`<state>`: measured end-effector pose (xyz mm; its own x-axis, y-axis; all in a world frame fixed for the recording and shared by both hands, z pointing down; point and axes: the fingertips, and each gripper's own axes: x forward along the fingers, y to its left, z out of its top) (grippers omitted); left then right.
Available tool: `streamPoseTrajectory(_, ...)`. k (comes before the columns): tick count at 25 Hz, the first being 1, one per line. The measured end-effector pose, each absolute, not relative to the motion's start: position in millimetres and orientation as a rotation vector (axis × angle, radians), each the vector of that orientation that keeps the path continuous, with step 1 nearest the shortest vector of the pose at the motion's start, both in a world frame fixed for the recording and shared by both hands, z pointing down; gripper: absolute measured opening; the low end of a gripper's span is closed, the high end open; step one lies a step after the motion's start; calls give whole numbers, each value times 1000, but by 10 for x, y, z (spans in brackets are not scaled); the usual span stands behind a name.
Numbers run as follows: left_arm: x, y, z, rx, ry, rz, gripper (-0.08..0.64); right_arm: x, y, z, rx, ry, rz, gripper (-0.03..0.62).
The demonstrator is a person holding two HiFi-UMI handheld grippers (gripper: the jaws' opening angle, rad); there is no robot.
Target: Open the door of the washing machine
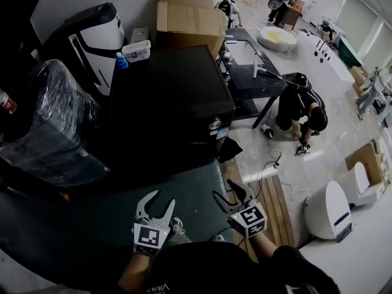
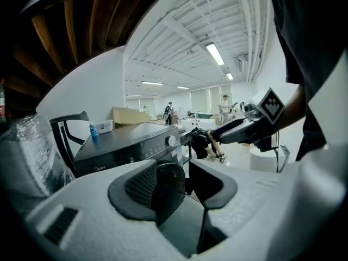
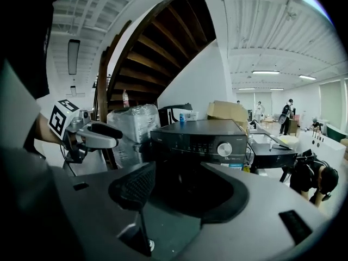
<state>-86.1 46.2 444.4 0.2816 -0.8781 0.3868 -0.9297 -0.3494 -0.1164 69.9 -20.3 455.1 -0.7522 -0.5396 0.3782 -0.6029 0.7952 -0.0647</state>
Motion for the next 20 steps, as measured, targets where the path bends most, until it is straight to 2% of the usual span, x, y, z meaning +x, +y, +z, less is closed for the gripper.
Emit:
streamPoseTrajectory(10, -1434, -85, 4765, 2566, -1441, 738, 179, 263, -679, 4893, 1058, -2502, 277, 249)
streamPoseTrajectory(20, -1107, -781, 5195, 2673, -1293, 892, 179, 453, -1347, 5446, 1009, -2415, 284, 250)
